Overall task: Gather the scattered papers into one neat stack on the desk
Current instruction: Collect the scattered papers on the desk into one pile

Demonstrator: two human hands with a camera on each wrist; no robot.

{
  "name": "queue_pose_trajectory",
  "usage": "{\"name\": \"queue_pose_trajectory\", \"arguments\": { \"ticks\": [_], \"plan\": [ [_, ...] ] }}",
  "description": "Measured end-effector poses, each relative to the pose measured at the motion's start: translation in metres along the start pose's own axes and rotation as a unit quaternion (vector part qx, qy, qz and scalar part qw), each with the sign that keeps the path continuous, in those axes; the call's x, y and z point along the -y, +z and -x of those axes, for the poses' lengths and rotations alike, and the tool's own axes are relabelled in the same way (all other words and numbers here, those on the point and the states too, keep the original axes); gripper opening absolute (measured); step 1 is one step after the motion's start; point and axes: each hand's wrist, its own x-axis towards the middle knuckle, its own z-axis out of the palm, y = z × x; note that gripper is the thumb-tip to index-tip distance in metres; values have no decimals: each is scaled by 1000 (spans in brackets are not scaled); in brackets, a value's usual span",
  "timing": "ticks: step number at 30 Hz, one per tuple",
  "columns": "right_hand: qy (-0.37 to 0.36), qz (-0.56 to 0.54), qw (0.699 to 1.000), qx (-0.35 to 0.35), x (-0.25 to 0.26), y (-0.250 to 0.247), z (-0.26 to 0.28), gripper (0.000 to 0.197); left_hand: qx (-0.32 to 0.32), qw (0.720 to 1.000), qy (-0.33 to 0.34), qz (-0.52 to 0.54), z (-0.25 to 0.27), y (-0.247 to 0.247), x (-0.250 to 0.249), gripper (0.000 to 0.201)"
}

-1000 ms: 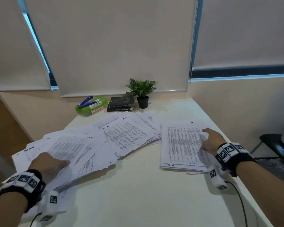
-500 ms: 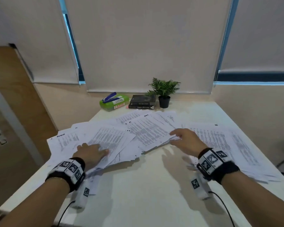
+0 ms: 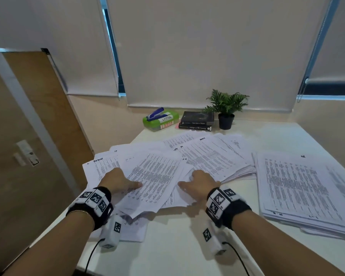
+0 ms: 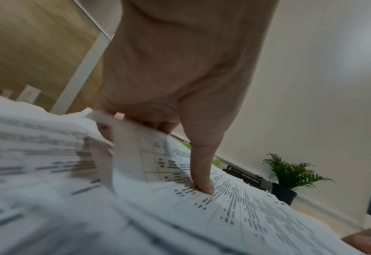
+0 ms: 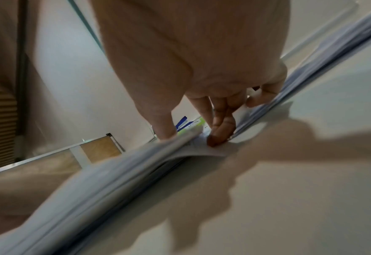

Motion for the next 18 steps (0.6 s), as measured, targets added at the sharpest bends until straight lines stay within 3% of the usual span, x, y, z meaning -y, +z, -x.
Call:
{"name": "queue_pose_trajectory", "arguments": {
  "ticks": [3,5,6,9,10,11,15,16,18],
  "plan": [
    [-2,-24,1000,10,-3,2,-4,40,-1,1000,31,5,8,1,-10,54],
    [-2,-57,998,22,-4,-2,-3,64,18,996,54,66,16,5,-19,39],
    [-1,-85,996,20,-5,-5,-3,65,39,991,64,113,23,7,-26,34],
    [-27,-178,984,11,-12,-14,-1,29,121,961,79,237,47,13,-47,27],
    [-35,-214,976,5,-17,-16,-2,22,141,953,84,256,50,18,-51,24],
    [-30,-245,969,-3,-21,-18,-1,28,145,951,89,259,55,21,-55,23],
    [-12,-306,951,-49,-46,-34,-3,46,14,981,78,178,44,19,-56,44],
    [-3,-323,945,-60,-54,-38,-5,45,-22,990,43,135,36,15,-50,56],
    [11,-346,936,-65,-69,-48,-2,39,-54,998,-34,14,26,6,-36,99]
  ]
}}
